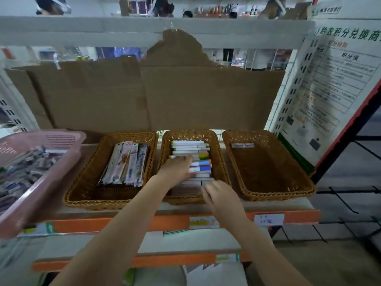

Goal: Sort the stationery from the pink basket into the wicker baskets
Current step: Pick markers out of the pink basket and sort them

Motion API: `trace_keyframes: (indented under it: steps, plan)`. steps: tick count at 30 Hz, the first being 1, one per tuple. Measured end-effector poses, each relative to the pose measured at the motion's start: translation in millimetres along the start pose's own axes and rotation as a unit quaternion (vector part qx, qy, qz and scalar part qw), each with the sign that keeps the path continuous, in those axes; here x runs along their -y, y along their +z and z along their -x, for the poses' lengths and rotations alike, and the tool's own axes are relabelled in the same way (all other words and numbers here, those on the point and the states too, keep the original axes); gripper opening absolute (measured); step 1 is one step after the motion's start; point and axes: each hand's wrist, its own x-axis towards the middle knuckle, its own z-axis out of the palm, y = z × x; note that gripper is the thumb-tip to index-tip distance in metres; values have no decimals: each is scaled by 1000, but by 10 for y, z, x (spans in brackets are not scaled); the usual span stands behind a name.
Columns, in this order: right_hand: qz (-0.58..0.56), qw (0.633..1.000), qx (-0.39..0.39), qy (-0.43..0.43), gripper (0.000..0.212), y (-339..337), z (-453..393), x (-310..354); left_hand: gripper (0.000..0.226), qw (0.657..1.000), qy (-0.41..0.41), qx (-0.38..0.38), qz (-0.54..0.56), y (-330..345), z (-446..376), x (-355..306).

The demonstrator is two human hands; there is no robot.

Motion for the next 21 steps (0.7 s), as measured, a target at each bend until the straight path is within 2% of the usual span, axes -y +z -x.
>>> trace_keyframes:
  steps: [5, 9, 14, 21]
  plan:
    - [-10, 1000, -3, 1, 30, 23, 9, -14, 66, 1000, 3, 29, -8, 22, -68, 80]
    - [-11, 999, -31, -5, 29, 35, 19, -17, 67, 997, 1, 61, 49, -32, 4, 82]
    - [-1, 999, -50, -11, 23, 29, 20, 1, 44, 996, 13, 11, 84, -108, 140, 131]
    - [-3, 999, -51, 4, 29, 47, 29, 11, 25, 993, 52, -35, 100, -86, 274, 90]
